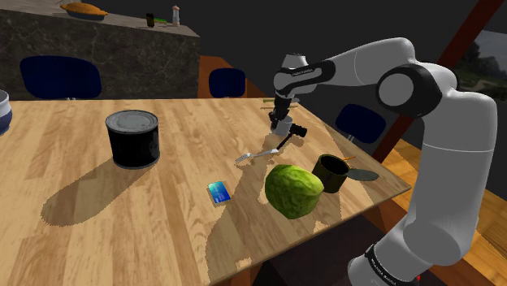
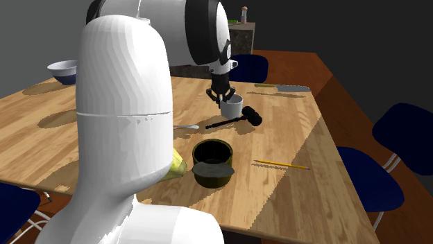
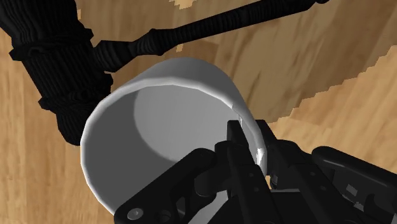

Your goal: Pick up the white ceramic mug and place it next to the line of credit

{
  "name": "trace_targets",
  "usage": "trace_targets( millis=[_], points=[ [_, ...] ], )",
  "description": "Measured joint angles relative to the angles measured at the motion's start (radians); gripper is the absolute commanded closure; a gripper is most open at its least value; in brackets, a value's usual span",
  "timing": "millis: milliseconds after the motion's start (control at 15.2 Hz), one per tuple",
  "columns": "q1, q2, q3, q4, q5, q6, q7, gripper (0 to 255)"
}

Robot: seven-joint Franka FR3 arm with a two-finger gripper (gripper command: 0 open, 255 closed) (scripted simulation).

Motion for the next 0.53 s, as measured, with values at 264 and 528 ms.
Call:
trace_targets(
  millis=[264, 528],
  points=[
    [0.0, -0.022, -0.002, 0.023, -0.003, -0.044, 0.0, 255],
    [0.0, -0.038, -0.004, 0.051, -0.005, -0.089, -0.002, 255]
  ],
)
